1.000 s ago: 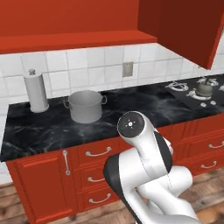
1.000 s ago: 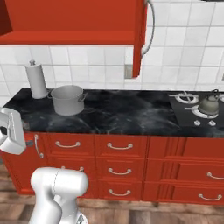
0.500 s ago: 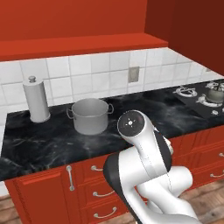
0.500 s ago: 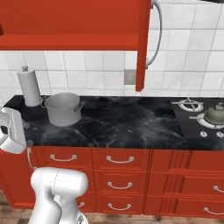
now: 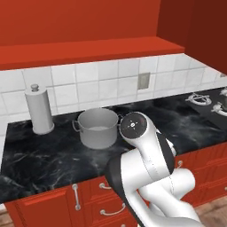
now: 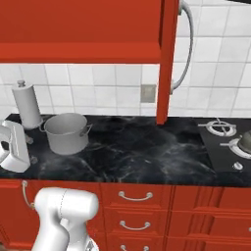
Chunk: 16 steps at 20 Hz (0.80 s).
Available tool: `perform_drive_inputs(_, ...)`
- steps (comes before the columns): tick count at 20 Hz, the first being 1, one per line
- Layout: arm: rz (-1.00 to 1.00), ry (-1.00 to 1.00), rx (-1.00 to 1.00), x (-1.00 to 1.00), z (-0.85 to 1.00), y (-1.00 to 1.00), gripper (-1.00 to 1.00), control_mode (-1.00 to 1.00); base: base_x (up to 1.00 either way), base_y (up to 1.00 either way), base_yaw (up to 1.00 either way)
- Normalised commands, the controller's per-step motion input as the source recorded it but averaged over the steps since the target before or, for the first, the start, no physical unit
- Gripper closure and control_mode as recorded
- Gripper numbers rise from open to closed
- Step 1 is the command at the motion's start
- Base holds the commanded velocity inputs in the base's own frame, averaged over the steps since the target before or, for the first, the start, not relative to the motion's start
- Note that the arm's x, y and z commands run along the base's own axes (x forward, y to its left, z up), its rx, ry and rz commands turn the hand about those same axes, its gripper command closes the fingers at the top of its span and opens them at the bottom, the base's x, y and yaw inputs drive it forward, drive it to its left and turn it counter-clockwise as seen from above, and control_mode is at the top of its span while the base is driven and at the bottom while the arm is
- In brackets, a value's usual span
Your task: Pick the kettle from the cabinet and place it on a stove burner. Then pick the pot from the counter and place it on another stove burner. Finally, turn both burners on.
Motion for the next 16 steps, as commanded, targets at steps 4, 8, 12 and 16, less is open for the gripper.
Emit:
perform_drive_inputs(4, 0.00, 0.00, 0.00, 0.00, 0.00, 0.00, -1.00, 1.00, 0.44, 0.33, 0.08)
perform_drive_inputs(8, 0.00, 0.00, 0.00, 0.00, 0.00, 0.00, -1.00, 1.00, 0.33, 0.42, 0.14)
perform_drive_inputs(12, 0.00, 0.00, 0.00, 0.00, 0.00, 0.00, -1.00, 1.00, 0.33, 0.49, 0.15)
perform_drive_inputs(16, 0.00, 0.00, 0.00, 0.00, 0.00, 0.00, -1.00, 1.00, 0.42, 0.48, 0.13)
